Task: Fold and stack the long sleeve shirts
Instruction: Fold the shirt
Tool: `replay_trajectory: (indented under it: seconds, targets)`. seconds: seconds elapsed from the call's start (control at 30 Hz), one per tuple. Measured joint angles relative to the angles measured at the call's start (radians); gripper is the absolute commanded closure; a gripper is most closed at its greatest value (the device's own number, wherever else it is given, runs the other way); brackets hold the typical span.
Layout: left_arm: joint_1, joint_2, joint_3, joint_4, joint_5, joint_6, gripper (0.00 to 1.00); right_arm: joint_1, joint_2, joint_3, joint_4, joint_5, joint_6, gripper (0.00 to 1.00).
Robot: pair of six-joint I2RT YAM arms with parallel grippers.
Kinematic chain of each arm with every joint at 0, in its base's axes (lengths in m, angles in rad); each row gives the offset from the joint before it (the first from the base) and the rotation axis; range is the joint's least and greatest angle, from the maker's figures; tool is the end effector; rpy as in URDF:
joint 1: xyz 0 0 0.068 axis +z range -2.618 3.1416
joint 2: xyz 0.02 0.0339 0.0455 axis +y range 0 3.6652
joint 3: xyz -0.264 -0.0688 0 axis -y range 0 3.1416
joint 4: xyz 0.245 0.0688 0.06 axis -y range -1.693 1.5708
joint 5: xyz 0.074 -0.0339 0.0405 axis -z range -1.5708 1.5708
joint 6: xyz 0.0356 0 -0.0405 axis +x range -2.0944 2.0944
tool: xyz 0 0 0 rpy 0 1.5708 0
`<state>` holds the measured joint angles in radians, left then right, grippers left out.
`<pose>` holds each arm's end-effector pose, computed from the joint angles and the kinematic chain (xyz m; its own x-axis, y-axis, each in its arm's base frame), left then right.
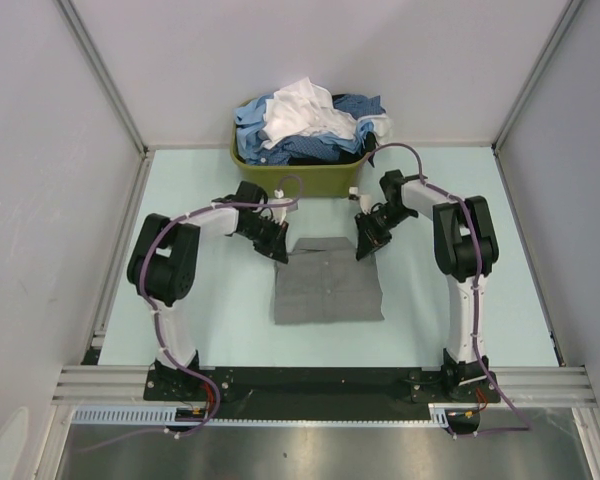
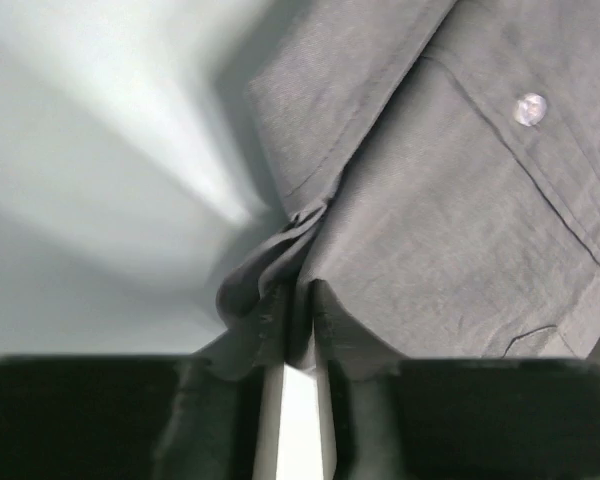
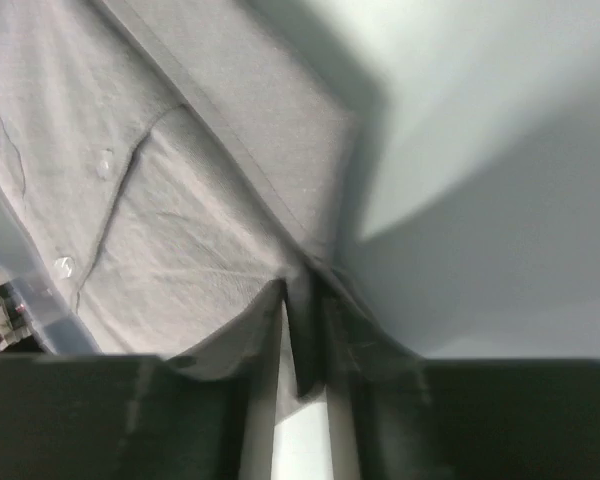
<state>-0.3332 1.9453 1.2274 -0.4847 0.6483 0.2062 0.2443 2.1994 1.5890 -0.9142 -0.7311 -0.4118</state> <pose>0.3496 -0.1438 0.1477 -0.7676 0.4384 -0.4676 0.6367 0.6053 -0.4777 0.3970 0.1234 0.1354 -0.8042 -0.5076 -0.3093 -0.5804 0.5584 0.5927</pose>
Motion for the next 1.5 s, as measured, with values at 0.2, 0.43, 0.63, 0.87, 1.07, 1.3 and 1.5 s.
replay_trajectory:
  seconds: [0.2,0.43,0.63,0.87,1.07,1.3,1.5]
  targets:
    - [0.021,-0.023,0.006,-0.017,0.005,0.069,0.40,-0.011,-0.057,-0.014,-0.036,-0.013,-0.007,0.40]
    - [-0.035,-0.102,0.078,-0.018,0.018,0.243,0.35,-0.078,-0.148,0.031,-0.032,-0.068,0.025,0.66]
    - [-0.178,-0.081,0.144,-0.010,0.021,0.436,0.36,-0.002,-0.113,0.077,0.114,-0.121,0.161,0.82]
    - [-0.263,0.009,0.155,-0.023,-0.036,0.592,0.35,0.096,0.001,0.106,0.254,-0.143,0.272,0.85]
    - [-0.289,0.070,0.204,-0.059,-0.092,0.620,0.36,0.109,0.066,0.106,0.279,-0.107,0.286,0.85]
    - [-0.296,0.095,0.266,-0.113,-0.115,0.638,0.67,0.120,0.069,0.105,0.296,-0.062,0.280,0.86]
    - [-0.296,0.098,0.274,-0.137,-0.123,0.661,0.88,0.124,0.069,0.097,0.298,-0.035,0.264,0.87]
